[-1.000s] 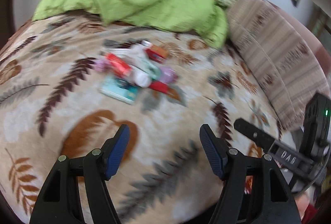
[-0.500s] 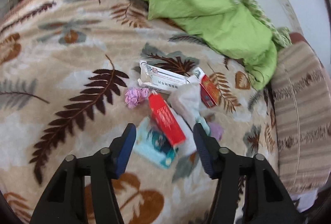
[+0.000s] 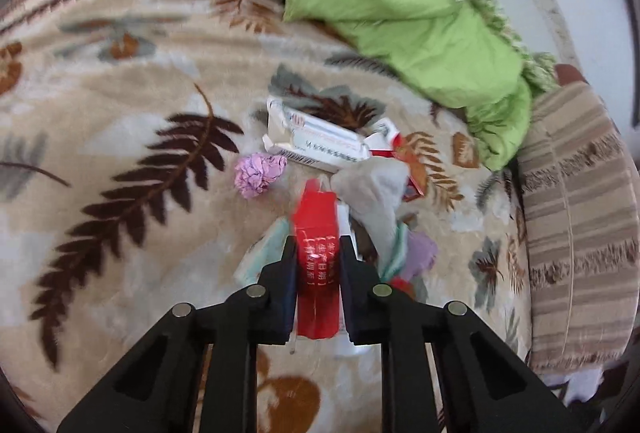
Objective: Collect trash
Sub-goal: 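Grasp the red toothpaste tube with the left gripper, then grasp the white mesh cloth with the right gripper while the left holds the tube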
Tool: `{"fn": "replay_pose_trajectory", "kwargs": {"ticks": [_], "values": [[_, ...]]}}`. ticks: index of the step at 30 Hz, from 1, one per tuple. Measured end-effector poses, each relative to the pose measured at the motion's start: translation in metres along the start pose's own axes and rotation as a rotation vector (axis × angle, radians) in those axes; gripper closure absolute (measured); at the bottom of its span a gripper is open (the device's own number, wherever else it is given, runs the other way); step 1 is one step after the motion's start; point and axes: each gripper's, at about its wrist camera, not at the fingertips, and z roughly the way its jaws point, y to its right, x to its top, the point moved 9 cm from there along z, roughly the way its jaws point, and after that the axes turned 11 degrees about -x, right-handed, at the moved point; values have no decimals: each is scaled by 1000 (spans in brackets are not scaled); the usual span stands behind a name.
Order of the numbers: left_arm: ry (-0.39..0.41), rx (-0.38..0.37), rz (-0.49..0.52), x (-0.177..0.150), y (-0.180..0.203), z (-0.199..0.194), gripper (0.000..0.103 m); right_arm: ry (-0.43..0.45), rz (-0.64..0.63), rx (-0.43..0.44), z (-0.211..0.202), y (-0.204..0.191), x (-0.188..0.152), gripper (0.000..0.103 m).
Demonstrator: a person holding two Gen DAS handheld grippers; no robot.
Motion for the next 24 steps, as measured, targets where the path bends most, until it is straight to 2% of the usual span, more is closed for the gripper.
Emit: {"fn": "replay_pose_trajectory", "kwargs": {"ticks": [5, 10, 12, 17, 24], "values": [[29, -7, 50, -25, -6, -41, 85, -22, -55, 34, 9, -18, 6, 24], [75, 16, 53, -43, -22, -58, 85, 11, -137, 60, 22, -54, 43, 24], [66, 14, 53, -46, -26, -53, 85, -11, -182, 66, 41, -74, 58, 24], [59, 33, 66, -46, -37, -43, 85, -52, -252, 28, 94, -107, 79, 24], [28, 60, 50, -45, -52, -29, 85, -109, -364, -76, 162, -131, 80, 24]]}}
